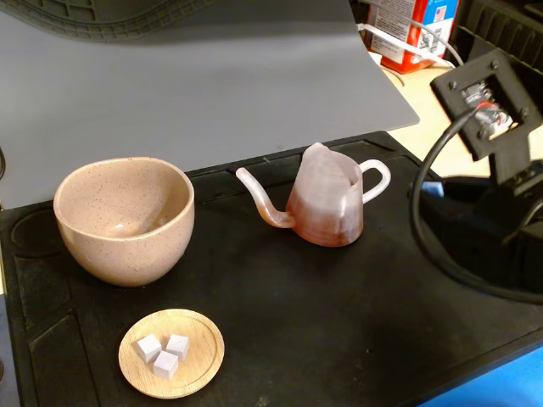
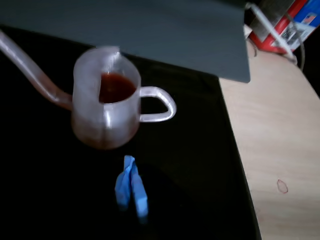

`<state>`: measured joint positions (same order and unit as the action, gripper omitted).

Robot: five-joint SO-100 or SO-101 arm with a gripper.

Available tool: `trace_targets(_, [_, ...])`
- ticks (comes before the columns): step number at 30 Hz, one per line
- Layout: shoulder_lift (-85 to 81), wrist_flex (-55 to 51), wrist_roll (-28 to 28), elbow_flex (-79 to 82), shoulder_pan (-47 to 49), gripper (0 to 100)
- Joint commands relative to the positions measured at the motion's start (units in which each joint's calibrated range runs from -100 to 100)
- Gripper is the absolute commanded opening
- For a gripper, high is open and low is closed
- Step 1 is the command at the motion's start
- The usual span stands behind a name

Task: Pick up a kettle and pour liquid into a cup.

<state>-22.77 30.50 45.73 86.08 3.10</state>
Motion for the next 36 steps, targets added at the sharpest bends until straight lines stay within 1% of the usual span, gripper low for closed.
trace_targets(1, [8.95,11.04,-3.04,-3.23,-0.17,0])
trace_targets(2, [16.89,20.99,-3.14,-4.68,-1.62,1])
trace_targets(3, [20.47,25.40,-3.88,-5.68,-2.45,1])
trace_targets(4, [26.10,31.19,-6.66,-8.40,-4.58,1])
trace_targets(8, [34.63,32.75,-7.24,-14.75,-3.97,1])
trace_targets(9, [36.17,34.04,-8.71,-16.29,-3.59,1])
trace_targets(11, [44.45,41.39,-8.97,-18.11,-3.44,1])
trace_targets(13, [47.86,44.51,-8.97,-19.74,-3.44,1])
trace_targets(14, [47.86,44.51,-8.97,-19.83,-3.44,1])
trace_targets(15, [47.94,44.08,-9.02,-19.83,-2.91,7])
trace_targets(16, [48.63,43.90,-9.02,-20.83,-1.84,10])
trace_targets(19, [48.71,43.73,-9.02,-22.74,-1.46,10])
trace_targets(20, [48.80,43.73,-11.86,-22.83,-1.69,10])
trace_targets(21, [48.80,43.73,-12.96,-22.83,-1.69,10])
trace_targets(25, [48.88,43.56,-13.06,-22.83,-1.69,10])
trace_targets(26, [50.08,41.83,-13.11,-23.55,-1.69,10])
trace_targets(29, [54.51,41.83,-13.11,-30.09,-1.39,10])
trace_targets(36, [55.03,40.96,-13.11,-32.63,-2.83,10])
